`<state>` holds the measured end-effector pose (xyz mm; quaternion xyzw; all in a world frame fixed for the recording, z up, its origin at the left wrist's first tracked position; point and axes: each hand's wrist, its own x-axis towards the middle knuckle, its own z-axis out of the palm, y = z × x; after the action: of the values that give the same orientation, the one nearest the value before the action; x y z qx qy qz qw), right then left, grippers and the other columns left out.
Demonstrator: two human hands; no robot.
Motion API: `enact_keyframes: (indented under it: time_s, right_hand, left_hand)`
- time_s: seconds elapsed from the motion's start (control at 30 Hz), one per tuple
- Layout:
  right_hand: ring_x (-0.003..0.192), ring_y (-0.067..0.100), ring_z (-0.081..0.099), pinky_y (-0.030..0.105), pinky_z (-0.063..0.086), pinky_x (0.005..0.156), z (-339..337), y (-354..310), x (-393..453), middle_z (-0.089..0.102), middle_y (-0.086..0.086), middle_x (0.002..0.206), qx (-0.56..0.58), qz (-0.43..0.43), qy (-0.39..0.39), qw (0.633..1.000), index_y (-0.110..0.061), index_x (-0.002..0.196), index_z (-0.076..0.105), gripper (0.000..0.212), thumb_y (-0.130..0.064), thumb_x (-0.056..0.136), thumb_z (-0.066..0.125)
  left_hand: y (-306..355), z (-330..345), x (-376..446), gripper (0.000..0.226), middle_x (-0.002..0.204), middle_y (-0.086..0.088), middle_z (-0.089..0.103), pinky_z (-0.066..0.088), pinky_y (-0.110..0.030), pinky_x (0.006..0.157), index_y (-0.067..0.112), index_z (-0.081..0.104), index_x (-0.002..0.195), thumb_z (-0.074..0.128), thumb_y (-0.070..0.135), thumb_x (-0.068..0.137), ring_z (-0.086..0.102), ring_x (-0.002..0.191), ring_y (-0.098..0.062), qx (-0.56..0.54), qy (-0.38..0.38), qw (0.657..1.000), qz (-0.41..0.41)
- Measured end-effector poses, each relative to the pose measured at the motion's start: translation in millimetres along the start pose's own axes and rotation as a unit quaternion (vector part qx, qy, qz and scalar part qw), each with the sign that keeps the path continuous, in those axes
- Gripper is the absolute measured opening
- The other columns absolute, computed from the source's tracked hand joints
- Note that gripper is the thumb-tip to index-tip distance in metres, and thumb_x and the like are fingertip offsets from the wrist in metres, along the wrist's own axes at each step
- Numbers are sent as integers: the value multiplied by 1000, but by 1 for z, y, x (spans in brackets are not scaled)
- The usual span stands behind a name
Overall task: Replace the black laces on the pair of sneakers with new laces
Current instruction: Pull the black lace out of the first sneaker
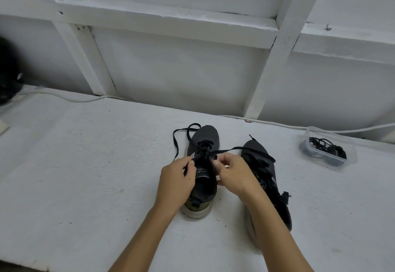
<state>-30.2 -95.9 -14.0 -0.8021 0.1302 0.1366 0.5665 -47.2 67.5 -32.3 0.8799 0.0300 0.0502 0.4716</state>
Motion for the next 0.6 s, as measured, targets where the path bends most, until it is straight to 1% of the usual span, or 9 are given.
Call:
enact_keyframes:
  time_s: [0.07, 0.13, 0.17, 0.23, 0.3, 0.4, 0.47, 0.53, 0.6]
  right_hand:
    - [91, 30, 72, 49, 62, 77, 4, -2, 0, 71, 9, 97, 13, 7, 36, 999, -15, 98, 61, 19, -28, 104, 48]
    - [90, 31, 72, 52, 62, 77, 7, 0, -1, 71, 8, 94, 47, 6, 60, 997, -14, 98, 61, 21, -29, 104, 47]
    - [91, 29, 72, 50, 61, 80, 7, 1, -2, 72, 9, 92, 53, 9, 49, 997, -13, 96, 65, 24, -31, 103, 51]
    - [92, 26, 73, 42, 62, 85, 4, 2, -7, 75, 10, 89, 65, 24, 0, 998, -9, 88, 72, 28, -32, 100, 60]
    - [93, 27, 74, 36, 63, 81, 0, 3, -8, 75, 13, 91, 84, 24, -25, 996, -5, 87, 72, 26, -25, 101, 61]
    - [88, 28, 74, 35, 64, 70, -3, -1, -3, 71, 15, 97, 108, 29, 41, 993, -5, 101, 60, 20, -19, 106, 48]
    - [89, 27, 74, 38, 64, 69, -1, -2, -2, 68, 11, 99, 132, 38, 82, 987, -8, 105, 56, 19, -22, 106, 43]
    - [90, 25, 74, 40, 64, 74, 2, 2, -4, 71, 11, 98, 136, 44, 63, 988, -10, 103, 63, 20, -26, 104, 51]
    - [91, 23, 75, 39, 64, 80, 2, 6, -7, 76, 8, 94, 119, 46, 3, 992, -13, 98, 73, 23, -32, 100, 61]
  left_hand:
    - [0, -1, 0, 23, 94, 13, 72, 51, -12, 71, 19, 74, 110, 53, 18, 99, 64, 83, 0, 0, 6, 1000, -1]
    - [-1, 0, -1, 23, 91, 15, 72, 53, -21, 71, 19, 74, 108, 53, 18, 100, 64, 81, -3, -5, 9, 1000, -3]
    - [-1, 0, -1, 22, 91, 16, 72, 54, -23, 73, 20, 74, 107, 53, 19, 99, 64, 83, -2, -4, 9, 1000, -3]
    - [0, 2, -1, 23, 94, 16, 71, 54, -22, 78, 22, 73, 108, 52, 20, 99, 64, 88, 1, 1, 6, 1000, 1]
    - [0, 3, -1, 23, 96, 14, 71, 55, -24, 81, 21, 73, 110, 52, 21, 99, 64, 92, 0, 4, 1, 1000, 4]
    - [-2, 2, 1, 22, 90, 13, 71, 57, -29, 77, 19, 73, 108, 52, 19, 99, 65, 83, -6, 3, -3, 1000, -3]
    - [-3, 1, 1, 22, 90, 14, 71, 56, -27, 76, 19, 72, 109, 53, 19, 99, 66, 83, -6, 1, -5, 1000, -6]
    - [-2, 1, 0, 21, 91, 14, 71, 56, -28, 78, 19, 72, 108, 53, 19, 99, 66, 84, -6, 4, -6, 1000, 0]
    - [-2, 2, 0, 21, 92, 14, 71, 57, -31, 79, 20, 72, 108, 53, 20, 99, 65, 86, -5, 5, -7, 1000, 3]
